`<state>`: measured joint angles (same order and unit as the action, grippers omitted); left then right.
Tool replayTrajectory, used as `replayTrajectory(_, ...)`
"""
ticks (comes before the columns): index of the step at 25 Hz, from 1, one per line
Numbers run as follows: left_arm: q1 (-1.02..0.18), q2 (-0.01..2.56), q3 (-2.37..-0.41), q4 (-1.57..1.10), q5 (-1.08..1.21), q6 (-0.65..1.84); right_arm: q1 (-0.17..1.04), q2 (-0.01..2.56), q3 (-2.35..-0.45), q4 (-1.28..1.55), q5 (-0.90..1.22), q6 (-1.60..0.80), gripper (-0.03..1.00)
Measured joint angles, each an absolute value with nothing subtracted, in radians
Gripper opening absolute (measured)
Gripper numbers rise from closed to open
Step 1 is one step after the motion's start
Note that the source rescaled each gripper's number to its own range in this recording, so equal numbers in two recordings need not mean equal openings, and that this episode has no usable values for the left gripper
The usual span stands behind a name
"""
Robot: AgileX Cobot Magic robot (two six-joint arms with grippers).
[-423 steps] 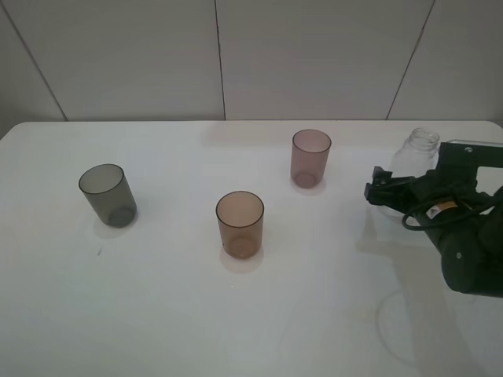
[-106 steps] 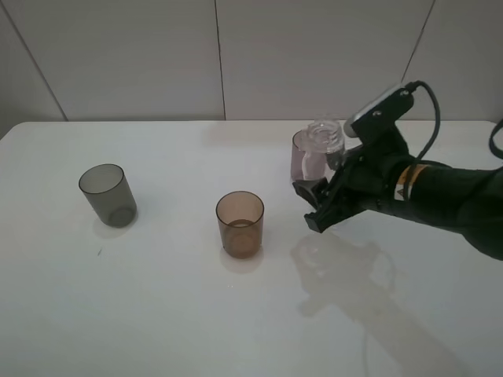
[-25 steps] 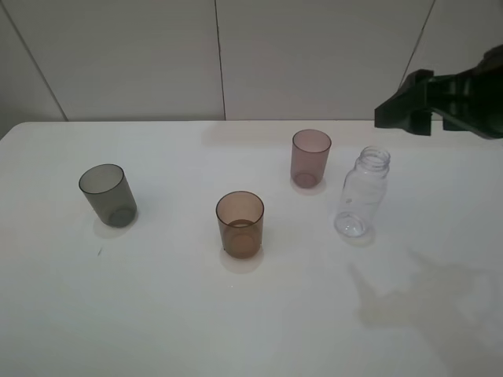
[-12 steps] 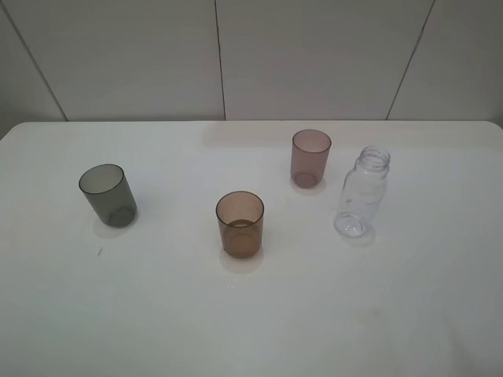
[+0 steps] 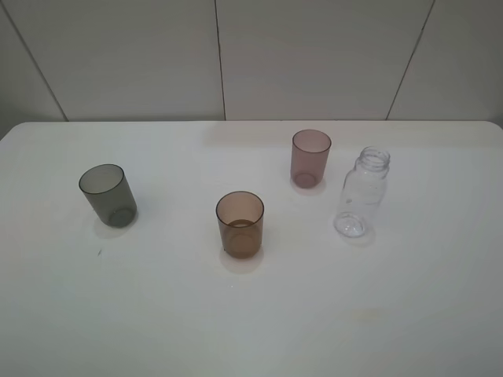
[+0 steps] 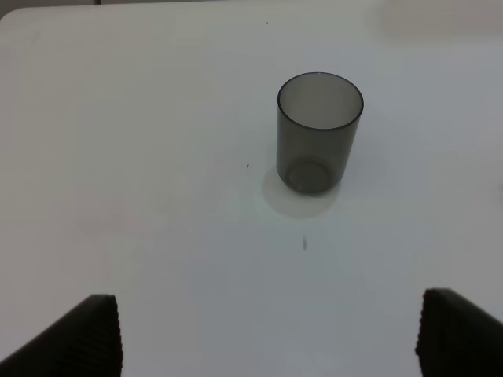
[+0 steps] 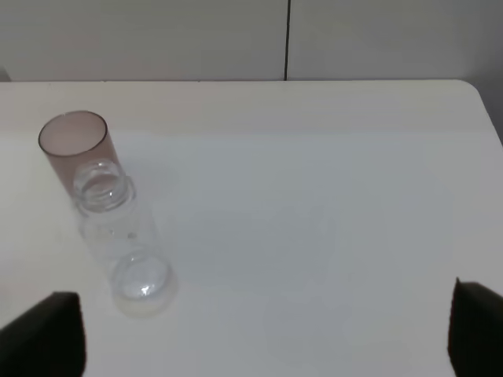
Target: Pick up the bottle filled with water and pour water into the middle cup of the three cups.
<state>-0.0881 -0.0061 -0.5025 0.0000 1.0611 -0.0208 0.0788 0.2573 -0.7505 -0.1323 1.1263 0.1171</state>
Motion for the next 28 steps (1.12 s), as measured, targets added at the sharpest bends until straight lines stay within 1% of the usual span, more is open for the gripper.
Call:
replayTrajectory(4,-0.088,-0.006,-0.503,0.000,1.061,-0.021,0.079,0.146,-0.648,-0.113,1.135,0.117,1.00)
replayTrajectory(9,-0.088,-0.006,-0.503,0.000,1.061,-0.021,0.079,0.084,-0.561,-0.069,1.140,0.118,1.00)
replayTrajectory(17,-0.088,-0.006,-0.503,0.000,1.061,-0.021,0.078,-0.002,-0.552,-0.066,1.120,0.119,1.00)
replayTrajectory(28,-0.088,-0.006,-0.503,0.000,1.061,-0.021,0.078,-0.003,-0.552,-0.064,1.119,0.119,1.00)
